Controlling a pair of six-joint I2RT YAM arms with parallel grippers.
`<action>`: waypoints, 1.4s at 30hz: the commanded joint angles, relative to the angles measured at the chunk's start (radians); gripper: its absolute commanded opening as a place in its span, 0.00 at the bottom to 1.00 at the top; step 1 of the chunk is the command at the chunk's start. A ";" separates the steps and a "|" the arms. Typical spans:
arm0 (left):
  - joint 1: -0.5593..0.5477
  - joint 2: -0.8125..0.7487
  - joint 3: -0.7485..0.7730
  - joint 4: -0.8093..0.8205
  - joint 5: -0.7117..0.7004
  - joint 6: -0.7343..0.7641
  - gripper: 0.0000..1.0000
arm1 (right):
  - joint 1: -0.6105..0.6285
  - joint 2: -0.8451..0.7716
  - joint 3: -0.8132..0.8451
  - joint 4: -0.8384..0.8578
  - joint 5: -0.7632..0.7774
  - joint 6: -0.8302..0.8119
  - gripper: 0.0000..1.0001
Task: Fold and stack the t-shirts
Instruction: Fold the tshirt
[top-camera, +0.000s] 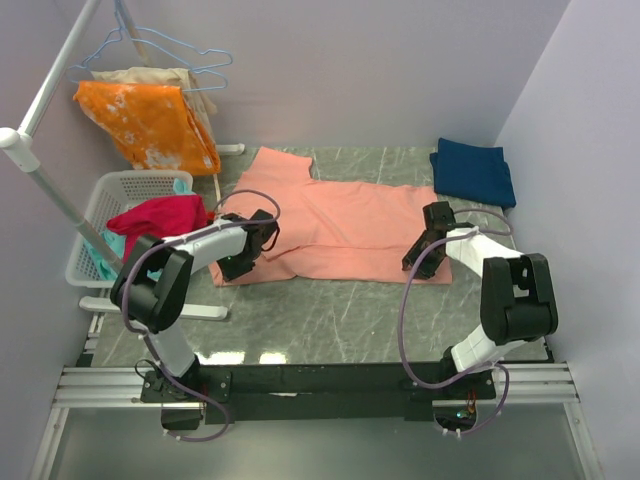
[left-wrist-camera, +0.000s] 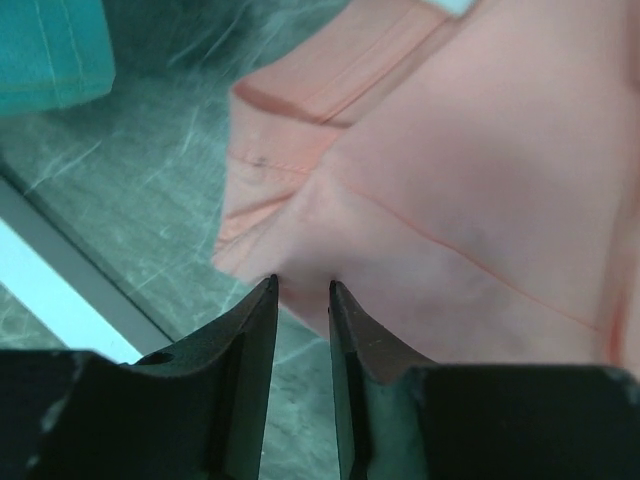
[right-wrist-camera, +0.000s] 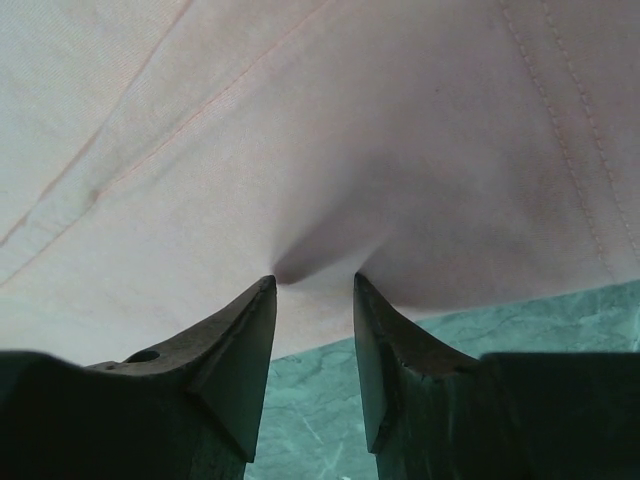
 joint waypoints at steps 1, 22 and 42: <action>0.004 0.045 -0.014 -0.089 -0.038 -0.066 0.32 | -0.026 0.035 -0.049 -0.078 0.074 0.008 0.44; 0.006 0.019 -0.103 -0.201 0.005 -0.169 0.34 | -0.190 -0.050 -0.144 -0.187 0.126 -0.045 0.31; 0.001 -0.324 0.069 -0.211 0.015 -0.040 0.35 | -0.187 -0.449 -0.023 -0.311 0.189 -0.027 0.34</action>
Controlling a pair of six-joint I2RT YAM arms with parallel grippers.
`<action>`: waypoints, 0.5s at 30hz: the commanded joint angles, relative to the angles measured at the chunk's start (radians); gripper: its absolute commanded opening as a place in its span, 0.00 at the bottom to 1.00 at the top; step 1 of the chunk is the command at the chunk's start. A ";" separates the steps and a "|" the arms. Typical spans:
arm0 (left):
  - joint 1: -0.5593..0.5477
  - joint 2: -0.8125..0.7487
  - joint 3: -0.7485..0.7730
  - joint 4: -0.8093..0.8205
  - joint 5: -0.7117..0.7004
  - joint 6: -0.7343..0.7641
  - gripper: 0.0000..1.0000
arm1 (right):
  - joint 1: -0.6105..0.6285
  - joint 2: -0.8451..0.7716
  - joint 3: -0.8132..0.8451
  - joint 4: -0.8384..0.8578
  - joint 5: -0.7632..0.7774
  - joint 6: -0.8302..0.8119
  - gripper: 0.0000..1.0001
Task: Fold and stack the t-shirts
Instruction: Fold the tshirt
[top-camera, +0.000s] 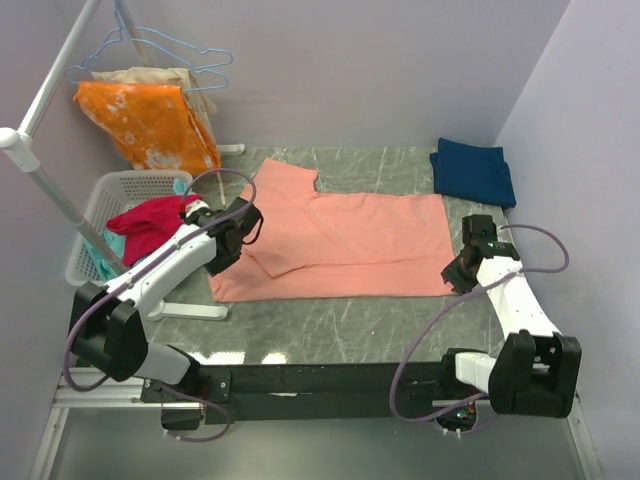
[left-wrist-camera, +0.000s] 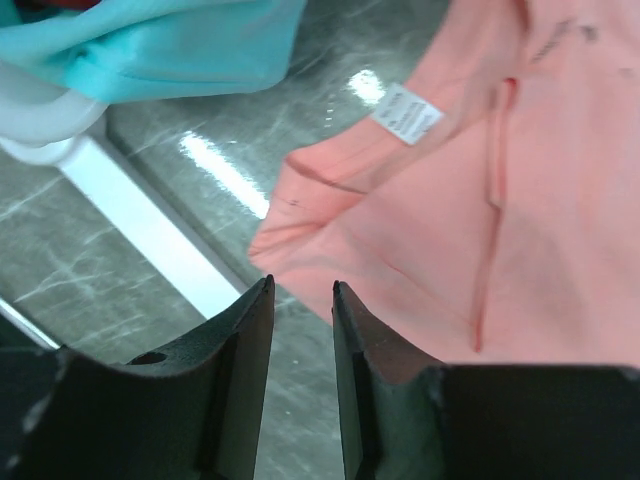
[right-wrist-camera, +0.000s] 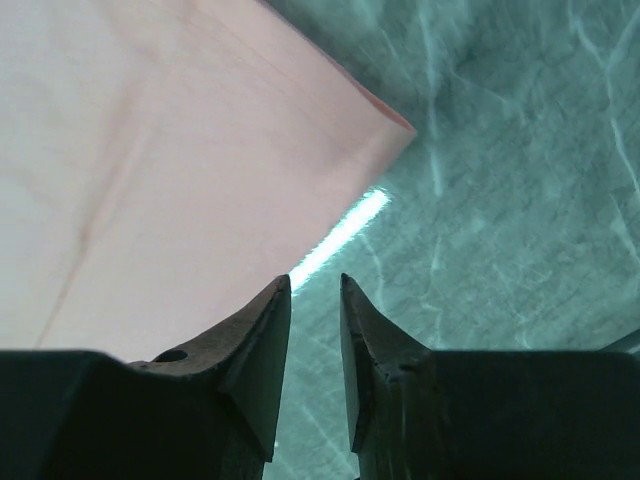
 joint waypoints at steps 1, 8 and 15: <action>0.002 -0.045 0.014 0.074 0.042 0.082 0.36 | 0.000 -0.059 0.080 -0.016 -0.015 -0.035 0.35; -0.009 -0.056 -0.073 0.389 0.318 0.264 0.31 | 0.085 -0.052 0.117 0.039 -0.075 -0.047 0.39; -0.049 0.018 -0.113 0.524 0.370 0.269 0.46 | 0.157 -0.024 0.109 0.051 -0.073 -0.029 0.39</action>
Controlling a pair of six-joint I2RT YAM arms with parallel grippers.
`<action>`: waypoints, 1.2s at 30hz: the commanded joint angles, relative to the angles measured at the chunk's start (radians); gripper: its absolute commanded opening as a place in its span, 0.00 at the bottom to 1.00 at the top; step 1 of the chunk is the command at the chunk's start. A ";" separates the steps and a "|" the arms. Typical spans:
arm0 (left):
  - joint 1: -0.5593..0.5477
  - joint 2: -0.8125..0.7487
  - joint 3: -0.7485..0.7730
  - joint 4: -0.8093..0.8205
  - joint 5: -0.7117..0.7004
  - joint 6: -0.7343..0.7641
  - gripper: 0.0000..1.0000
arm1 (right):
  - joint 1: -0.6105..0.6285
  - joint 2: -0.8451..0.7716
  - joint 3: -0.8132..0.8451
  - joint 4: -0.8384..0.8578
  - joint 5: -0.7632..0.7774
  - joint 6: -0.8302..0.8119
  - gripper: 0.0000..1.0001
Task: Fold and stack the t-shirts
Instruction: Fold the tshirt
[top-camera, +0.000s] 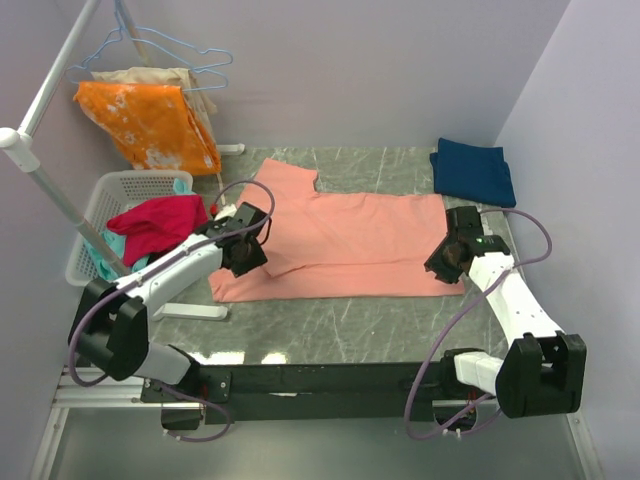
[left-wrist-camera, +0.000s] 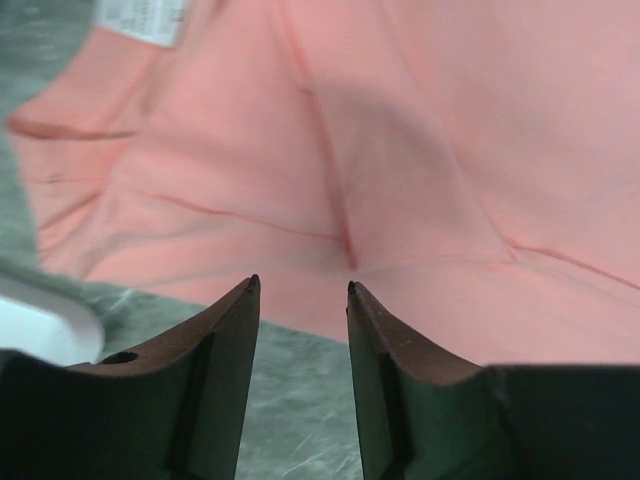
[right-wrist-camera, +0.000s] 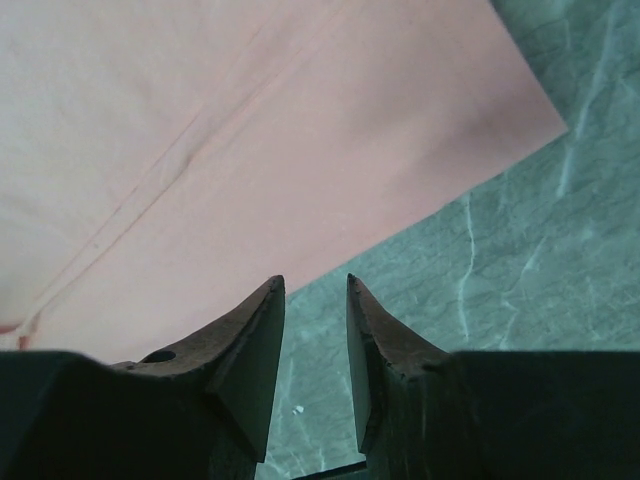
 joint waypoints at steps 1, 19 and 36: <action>-0.027 0.068 0.016 0.139 0.060 0.042 0.48 | 0.023 0.006 0.031 0.028 -0.002 0.004 0.39; -0.074 0.252 0.081 0.174 0.055 0.025 0.35 | 0.023 0.034 0.010 0.026 -0.010 0.003 0.40; -0.075 0.258 0.085 0.137 0.027 0.037 0.01 | 0.023 0.043 0.002 0.022 -0.009 0.012 0.39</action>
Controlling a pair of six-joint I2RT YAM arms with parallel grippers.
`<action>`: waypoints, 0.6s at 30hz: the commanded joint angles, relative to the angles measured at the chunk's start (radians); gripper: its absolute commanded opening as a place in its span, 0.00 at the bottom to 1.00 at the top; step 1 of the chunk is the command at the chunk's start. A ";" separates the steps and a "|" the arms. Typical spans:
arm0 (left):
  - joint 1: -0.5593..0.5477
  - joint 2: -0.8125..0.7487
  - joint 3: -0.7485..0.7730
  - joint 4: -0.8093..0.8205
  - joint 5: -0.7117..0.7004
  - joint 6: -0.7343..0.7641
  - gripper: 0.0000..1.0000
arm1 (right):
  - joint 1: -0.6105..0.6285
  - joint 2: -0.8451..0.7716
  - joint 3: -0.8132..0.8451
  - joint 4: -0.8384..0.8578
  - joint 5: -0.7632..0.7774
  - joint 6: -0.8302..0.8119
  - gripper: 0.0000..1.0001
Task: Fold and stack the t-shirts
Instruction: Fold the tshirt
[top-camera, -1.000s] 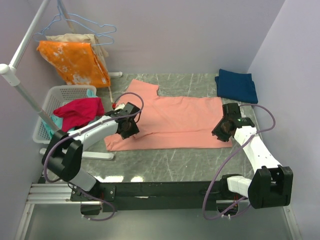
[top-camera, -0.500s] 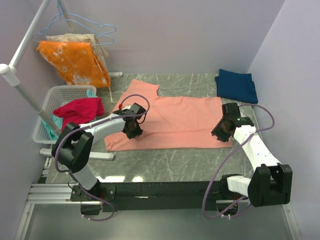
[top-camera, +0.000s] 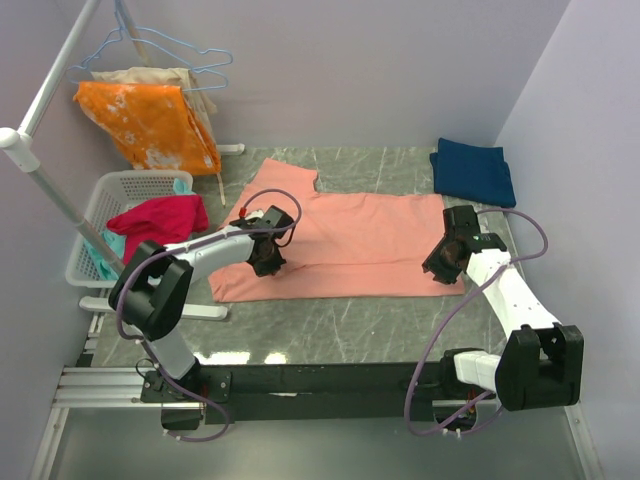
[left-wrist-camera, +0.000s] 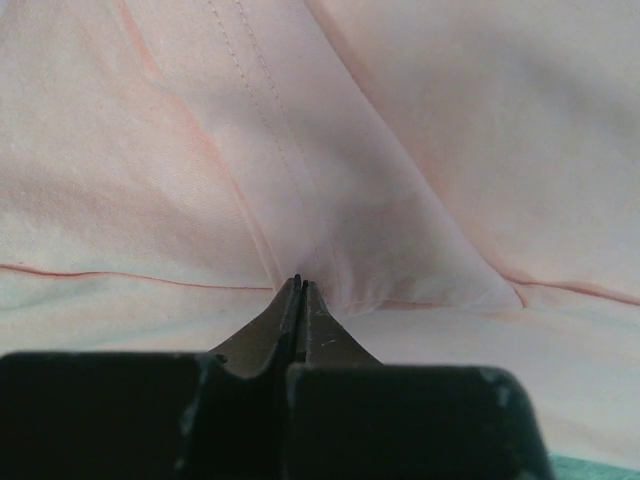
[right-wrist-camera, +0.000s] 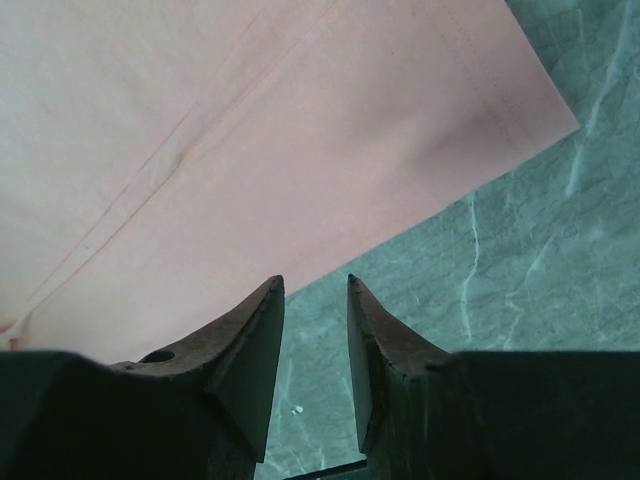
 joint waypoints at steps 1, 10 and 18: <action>-0.006 -0.029 0.022 -0.005 -0.025 0.018 0.01 | 0.007 0.003 0.001 0.017 0.002 0.009 0.39; -0.015 -0.064 0.079 -0.043 -0.090 0.028 0.01 | 0.007 0.004 -0.011 0.018 -0.001 0.009 0.38; -0.015 -0.080 0.129 -0.075 -0.100 0.037 0.01 | 0.020 0.010 -0.003 0.049 -0.061 -0.026 0.40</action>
